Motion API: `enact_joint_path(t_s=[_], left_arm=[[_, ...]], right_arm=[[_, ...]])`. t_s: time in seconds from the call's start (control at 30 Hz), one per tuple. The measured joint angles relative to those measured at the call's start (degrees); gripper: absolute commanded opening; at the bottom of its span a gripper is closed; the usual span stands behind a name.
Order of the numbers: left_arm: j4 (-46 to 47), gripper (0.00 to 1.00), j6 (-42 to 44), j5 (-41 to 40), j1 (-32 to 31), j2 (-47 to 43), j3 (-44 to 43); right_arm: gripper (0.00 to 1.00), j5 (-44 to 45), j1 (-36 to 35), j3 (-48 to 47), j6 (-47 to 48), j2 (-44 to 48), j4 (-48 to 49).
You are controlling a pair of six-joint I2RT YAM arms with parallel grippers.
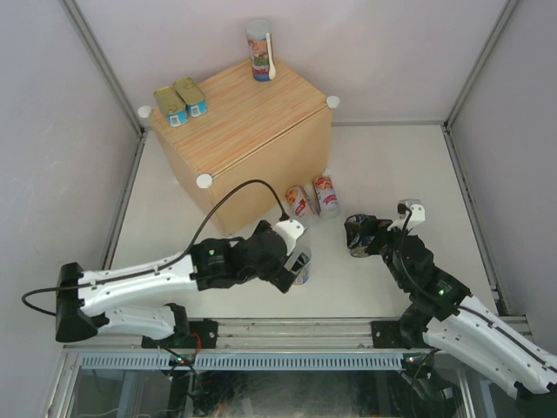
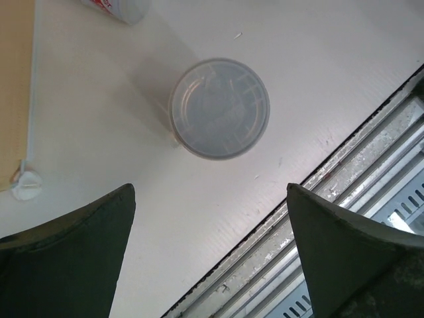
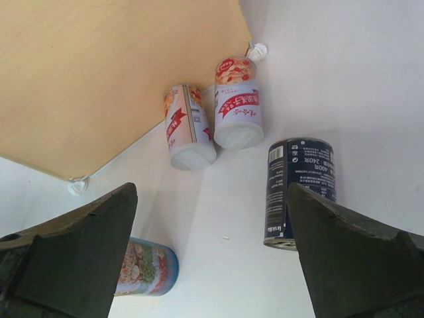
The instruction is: Place and organize the canned foods onto the counter
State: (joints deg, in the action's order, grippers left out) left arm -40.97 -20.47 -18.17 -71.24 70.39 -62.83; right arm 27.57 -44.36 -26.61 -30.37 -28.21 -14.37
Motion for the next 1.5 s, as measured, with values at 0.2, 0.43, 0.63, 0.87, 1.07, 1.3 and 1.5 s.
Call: enact_joint_path(t_s=[0.2,0.43,0.63,0.87,1.07,1.3,1.5], left_arm=[[14.08,1.0,-1.49,-4.52,-3.76,-8.15,12.39],[29.86,1.0,-1.62,-11.41,-6.84,-6.88,22.03],[41.09,1.0,-1.81,-17.77,-7.52,-5.75,28.61],[52.63,1.0,1.25,-20.33,-7.56,-3.1,30.62],[56.96,1.0,4.13,-19.54,-7.61,1.01,30.67],[61.4,0.99,5.6,-18.01,-6.49,1.36,32.72],[64.24,0.95,6.64,-17.14,-5.29,3.69,33.27]], right_arm=[[0.94,2.49,-0.55,0.0,0.17,0.66,-0.09],[0.94,3.96,-1.36,0.0,0.17,1.86,-0.26],[0.94,4.57,-1.77,0.0,0.17,1.86,-0.26],[0.94,4.79,-2.62,0.0,0.15,1.86,-0.26],[0.94,4.76,-3.06,0.0,0.15,1.81,-0.24],[0.94,4.92,-3.72,0.0,0.13,1.92,-0.24],[0.94,4.98,-4.07,-0.02,0.13,1.97,-0.24]])
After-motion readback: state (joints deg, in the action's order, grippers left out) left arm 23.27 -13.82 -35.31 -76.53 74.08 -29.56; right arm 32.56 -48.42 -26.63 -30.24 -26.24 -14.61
